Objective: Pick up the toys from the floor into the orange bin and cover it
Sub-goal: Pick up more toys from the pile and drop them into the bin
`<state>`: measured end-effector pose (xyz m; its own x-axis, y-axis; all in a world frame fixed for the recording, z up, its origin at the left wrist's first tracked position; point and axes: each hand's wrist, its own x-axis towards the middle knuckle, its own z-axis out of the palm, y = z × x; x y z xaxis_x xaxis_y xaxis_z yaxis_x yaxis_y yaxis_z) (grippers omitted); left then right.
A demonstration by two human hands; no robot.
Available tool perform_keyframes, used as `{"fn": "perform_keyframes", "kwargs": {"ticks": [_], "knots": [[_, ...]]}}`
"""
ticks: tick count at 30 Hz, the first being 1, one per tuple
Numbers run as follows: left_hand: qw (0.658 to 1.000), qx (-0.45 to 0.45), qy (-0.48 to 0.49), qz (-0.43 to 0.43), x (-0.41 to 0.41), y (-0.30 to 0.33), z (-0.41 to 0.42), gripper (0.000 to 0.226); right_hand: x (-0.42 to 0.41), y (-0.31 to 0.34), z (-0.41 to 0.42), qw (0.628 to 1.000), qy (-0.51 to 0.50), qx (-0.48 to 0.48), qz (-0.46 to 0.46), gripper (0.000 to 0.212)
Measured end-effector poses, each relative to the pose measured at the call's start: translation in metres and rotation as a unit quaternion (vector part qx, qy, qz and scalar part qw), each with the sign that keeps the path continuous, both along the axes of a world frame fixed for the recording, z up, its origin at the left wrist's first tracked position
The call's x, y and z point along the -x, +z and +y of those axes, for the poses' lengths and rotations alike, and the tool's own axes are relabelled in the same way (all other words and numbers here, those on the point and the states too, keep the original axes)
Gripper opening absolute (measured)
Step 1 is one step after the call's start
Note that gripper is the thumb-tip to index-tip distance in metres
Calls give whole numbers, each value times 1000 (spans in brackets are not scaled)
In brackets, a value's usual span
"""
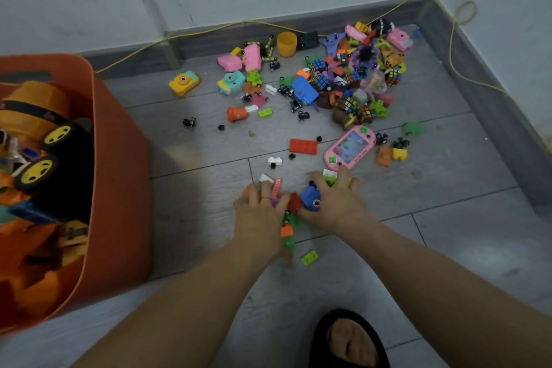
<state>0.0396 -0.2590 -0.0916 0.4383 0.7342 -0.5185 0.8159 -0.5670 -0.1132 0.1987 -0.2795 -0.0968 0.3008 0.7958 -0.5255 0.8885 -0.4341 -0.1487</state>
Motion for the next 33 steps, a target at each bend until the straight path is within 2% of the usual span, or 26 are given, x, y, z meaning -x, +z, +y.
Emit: {"fn": "perform_keyframes", "kwargs": {"ticks": [5,7,9,12,14,17,20,23,30,33], "knots": [[996,-22,21,-79,3,-4,11,91,-2,-4,3,999,37,12,-6,90],[995,-24,14,-91,6,-5,18,87,-1,-5,7,1000,23,4,2,83],[996,-23,5,-83,9,-4,23,91,2,-5,10,1000,10,-6,3,74],[999,14,1,-42,11,-4,27,115,6,-6,14,999,9,-30,3,60],[997,55,24,-45,10,-6,25,125,7,-7,15,999,12,-50,12,53],[990,73,72,-95,5,-9,18,123,5,-6,14,998,8,-54,29,50],[992,34,60,-107,1,-13,10,120,1,-6,13,998,5,-45,36,55],[992,-10,49,-115,0,-16,12,109,1,-8,13,999,20,-30,18,66],[994,-44,10,-104,2,-15,25,64,0,-9,12,999,24,-40,2,55],[996,-39,-2,-84,8,-15,30,52,-4,-8,11,999,21,-32,5,56]]}}
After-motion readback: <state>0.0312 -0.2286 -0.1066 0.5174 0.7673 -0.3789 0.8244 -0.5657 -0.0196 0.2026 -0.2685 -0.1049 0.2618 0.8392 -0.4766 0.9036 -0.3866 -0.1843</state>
